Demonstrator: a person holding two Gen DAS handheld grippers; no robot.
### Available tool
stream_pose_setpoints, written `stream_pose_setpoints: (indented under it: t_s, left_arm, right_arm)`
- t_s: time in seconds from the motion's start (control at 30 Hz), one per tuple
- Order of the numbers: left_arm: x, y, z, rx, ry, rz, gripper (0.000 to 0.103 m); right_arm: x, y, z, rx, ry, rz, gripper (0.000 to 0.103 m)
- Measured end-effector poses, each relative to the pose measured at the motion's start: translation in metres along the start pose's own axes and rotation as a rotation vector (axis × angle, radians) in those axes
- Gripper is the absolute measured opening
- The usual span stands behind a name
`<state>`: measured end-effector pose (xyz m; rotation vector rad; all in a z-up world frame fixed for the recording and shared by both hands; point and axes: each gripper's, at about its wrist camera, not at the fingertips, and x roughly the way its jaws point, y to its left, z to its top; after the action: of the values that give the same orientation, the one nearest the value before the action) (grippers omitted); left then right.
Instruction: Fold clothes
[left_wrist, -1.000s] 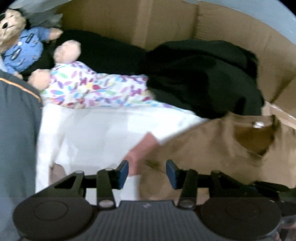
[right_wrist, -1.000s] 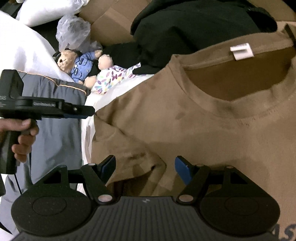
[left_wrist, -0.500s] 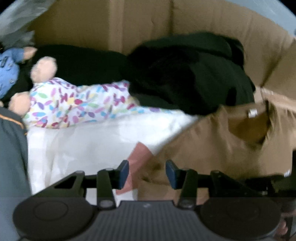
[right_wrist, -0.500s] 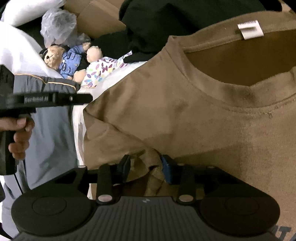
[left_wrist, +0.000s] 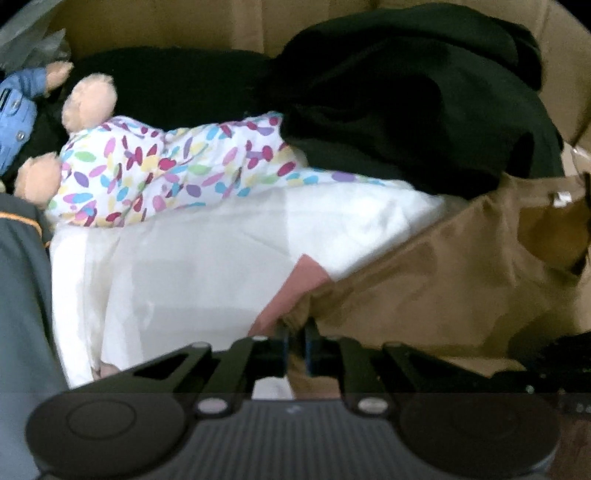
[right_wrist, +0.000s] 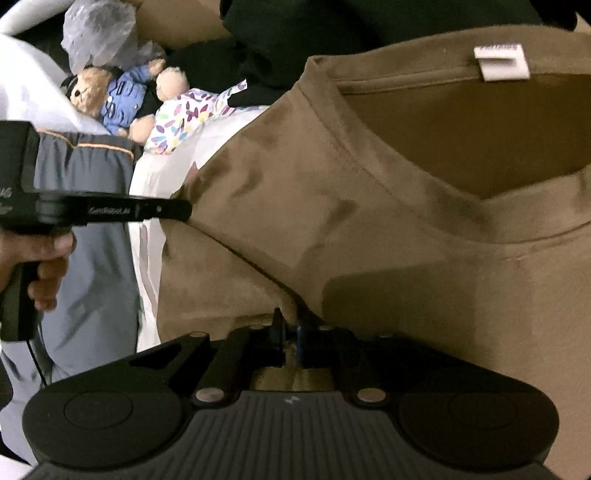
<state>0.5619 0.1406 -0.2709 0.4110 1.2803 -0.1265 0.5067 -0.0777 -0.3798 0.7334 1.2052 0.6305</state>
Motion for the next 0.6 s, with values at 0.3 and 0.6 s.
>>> stream_pose_setpoints:
  t_s: [0.3,0.6]
  left_arm:
    - [-0.014,0.005,-0.008,-0.055,-0.083,0.005,0.03]
    - [-0.051,0.026,-0.04,-0.088,-0.154,-0.046,0.054]
  right_arm:
    - [-0.024,-0.012,-0.002,0.053,-0.045,-0.029,0.01]
    - [-0.049,-0.009,-0.013,0.102,-0.112,-0.018,0.029]
